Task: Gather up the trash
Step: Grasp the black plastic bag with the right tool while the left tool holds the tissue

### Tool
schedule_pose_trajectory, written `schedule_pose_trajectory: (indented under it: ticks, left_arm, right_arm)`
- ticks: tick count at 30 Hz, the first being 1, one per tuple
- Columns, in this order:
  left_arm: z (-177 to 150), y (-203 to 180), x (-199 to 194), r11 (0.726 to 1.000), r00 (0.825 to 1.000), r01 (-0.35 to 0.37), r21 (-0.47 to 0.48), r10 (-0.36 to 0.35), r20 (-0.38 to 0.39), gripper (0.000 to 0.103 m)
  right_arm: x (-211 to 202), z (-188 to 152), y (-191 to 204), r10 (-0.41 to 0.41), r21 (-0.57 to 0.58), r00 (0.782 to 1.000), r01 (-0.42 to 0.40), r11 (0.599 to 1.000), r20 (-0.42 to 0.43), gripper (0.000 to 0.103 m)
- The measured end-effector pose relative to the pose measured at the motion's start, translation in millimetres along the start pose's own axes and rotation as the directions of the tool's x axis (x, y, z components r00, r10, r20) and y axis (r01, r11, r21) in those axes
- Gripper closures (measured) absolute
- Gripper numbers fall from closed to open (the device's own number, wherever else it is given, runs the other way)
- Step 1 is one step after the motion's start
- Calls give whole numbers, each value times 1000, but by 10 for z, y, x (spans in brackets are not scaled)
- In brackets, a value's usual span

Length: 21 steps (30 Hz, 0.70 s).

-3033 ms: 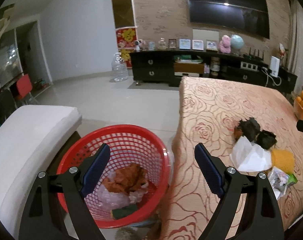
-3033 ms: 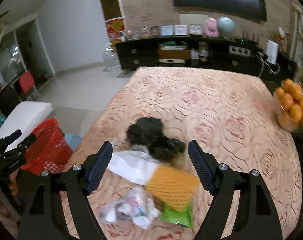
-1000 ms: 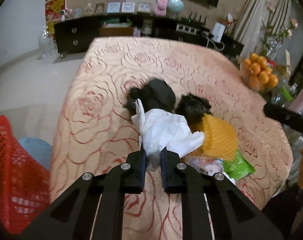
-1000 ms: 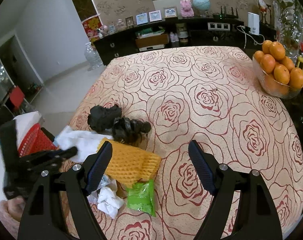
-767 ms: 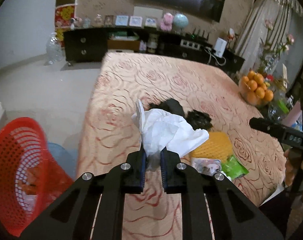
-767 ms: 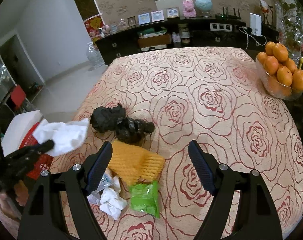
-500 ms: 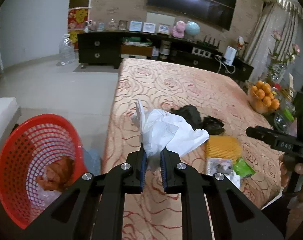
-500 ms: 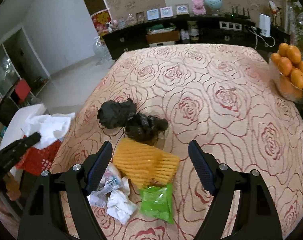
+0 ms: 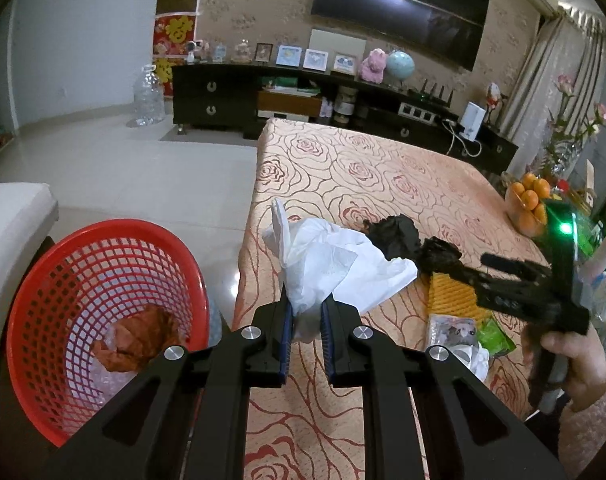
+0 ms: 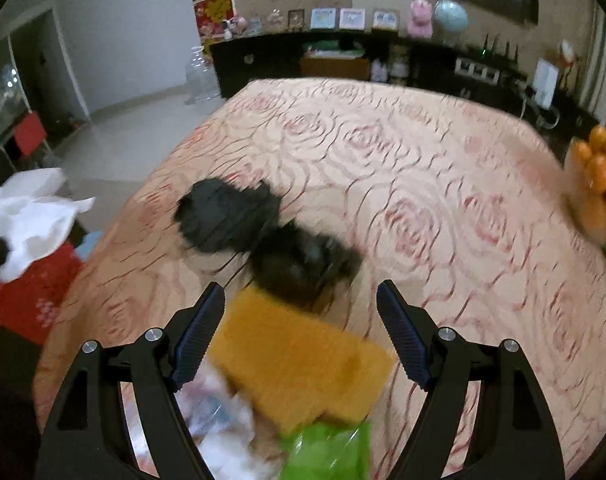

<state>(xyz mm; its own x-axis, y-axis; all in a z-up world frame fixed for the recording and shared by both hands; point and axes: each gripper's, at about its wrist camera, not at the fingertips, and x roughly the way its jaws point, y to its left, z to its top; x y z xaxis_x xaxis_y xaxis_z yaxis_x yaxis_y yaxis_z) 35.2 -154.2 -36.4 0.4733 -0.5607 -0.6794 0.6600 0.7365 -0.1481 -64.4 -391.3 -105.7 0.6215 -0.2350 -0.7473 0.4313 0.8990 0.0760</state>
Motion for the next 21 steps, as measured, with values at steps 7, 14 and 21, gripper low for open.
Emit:
schedule_pose_trajectory:
  ticks: [7,14,21]
  left_arm:
    - [-31,83,-50,1000,1000,-9,-8,9,1,91]
    - [-41,136,-72,1000,1000,-27,-9,27,0,91]
    - [-14,194,-150,999,999,-37,-22,38,22,91]
  right_arm:
    - [254,173,18,-22,-20,1000,22,1000,-13,22]
    - [526,164,59,-8,-40,996,4,999,-87,35]
    - [403,147,81,5,-52,997,-9,999,-74,61]
